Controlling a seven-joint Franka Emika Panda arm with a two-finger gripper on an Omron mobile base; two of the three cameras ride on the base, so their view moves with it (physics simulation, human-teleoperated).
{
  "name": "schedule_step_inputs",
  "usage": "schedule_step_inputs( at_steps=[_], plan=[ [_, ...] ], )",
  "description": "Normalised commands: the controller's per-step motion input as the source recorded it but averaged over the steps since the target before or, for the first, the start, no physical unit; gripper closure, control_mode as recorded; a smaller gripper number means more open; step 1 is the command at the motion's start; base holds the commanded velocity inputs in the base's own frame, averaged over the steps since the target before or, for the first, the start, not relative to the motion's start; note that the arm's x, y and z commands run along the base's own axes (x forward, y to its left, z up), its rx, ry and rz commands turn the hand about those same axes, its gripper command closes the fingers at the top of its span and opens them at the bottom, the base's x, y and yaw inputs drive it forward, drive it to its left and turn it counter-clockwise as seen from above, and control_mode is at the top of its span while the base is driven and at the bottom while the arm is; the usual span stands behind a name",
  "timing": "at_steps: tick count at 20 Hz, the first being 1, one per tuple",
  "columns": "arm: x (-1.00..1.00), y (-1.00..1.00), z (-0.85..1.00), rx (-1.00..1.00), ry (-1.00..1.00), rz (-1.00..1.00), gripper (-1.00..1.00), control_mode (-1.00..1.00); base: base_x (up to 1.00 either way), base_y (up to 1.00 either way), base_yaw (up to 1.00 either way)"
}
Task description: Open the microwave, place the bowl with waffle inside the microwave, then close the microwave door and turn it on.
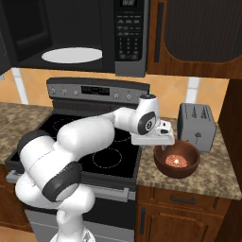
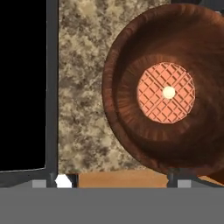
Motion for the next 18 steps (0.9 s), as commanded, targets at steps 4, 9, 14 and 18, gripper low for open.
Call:
schedule_step_inputs(
  at_steps=[4,9,14,18],
  plan=[
    [0.71,-0.3,-0.47,0.0,0.0,0.0,-1.0,-1.0,0.0,0.0,0.0],
    [0.3,-0.02,-0.44,0.0,0.05,0.08,-1.0,-1.0,0.0,0.0,0.0],
    [0.02,-0.01,-0.45,0.0,0.05,0.06,-1.0,-1.0,0.0,0.0,0.0],
    [0.0,0.0,-0.37,0.0,0.03,0.0,-1.0,-1.0,0.0,0.0,0.0]
  ],
)
